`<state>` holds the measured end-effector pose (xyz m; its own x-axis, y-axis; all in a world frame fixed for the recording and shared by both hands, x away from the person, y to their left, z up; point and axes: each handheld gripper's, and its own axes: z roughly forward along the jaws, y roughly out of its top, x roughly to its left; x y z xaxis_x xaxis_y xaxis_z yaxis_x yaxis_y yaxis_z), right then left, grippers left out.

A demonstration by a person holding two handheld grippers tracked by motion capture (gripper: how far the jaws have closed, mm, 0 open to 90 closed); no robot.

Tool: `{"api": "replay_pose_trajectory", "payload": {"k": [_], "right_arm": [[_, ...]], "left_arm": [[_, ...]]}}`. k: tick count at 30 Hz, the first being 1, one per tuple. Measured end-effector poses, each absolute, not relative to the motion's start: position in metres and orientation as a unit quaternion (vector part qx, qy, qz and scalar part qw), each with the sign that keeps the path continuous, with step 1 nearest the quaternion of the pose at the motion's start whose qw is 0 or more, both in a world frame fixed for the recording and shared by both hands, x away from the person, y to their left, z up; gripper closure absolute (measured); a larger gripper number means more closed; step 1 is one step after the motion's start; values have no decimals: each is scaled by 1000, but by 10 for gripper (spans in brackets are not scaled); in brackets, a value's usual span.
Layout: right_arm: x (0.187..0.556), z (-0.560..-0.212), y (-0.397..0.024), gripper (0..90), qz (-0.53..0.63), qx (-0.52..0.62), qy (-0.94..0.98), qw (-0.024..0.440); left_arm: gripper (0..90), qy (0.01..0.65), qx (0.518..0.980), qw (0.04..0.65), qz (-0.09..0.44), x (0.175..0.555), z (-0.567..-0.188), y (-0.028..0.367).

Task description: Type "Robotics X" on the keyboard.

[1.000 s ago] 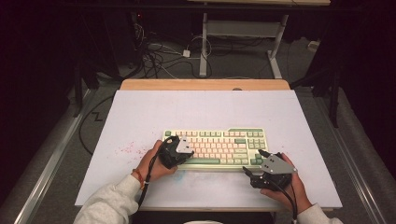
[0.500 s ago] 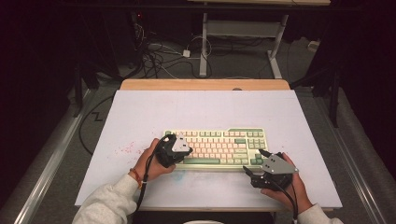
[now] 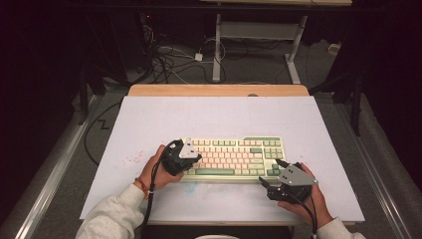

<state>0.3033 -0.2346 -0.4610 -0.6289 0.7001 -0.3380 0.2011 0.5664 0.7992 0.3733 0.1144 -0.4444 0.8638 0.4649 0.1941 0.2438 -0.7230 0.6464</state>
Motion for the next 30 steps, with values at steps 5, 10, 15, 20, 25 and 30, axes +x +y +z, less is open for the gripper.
{"api": "replay_pose_trajectory", "payload": {"k": [5, 10, 15, 20, 25, 30], "right_arm": [[303, -461, -234, 226, 375, 274, 821, 332], [304, -463, -234, 225, 371, 273, 825, 328], [304, -463, -234, 225, 370, 272, 826, 327], [304, -464, -234, 224, 368, 271, 828, 325], [304, -464, -234, 224, 368, 271, 828, 325], [304, -464, -234, 224, 368, 271, 828, 325]], "left_arm": [[873, 201, 910, 319, 171, 376, -445, 117], [872, 206, 912, 313, 169, 379, -447, 118], [869, 208, 915, 304, 165, 383, -450, 119], [868, 210, 916, 299, 163, 386, -453, 118], [866, 212, 917, 298, 162, 387, -453, 119], [864, 213, 916, 298, 163, 387, -454, 119]]}}
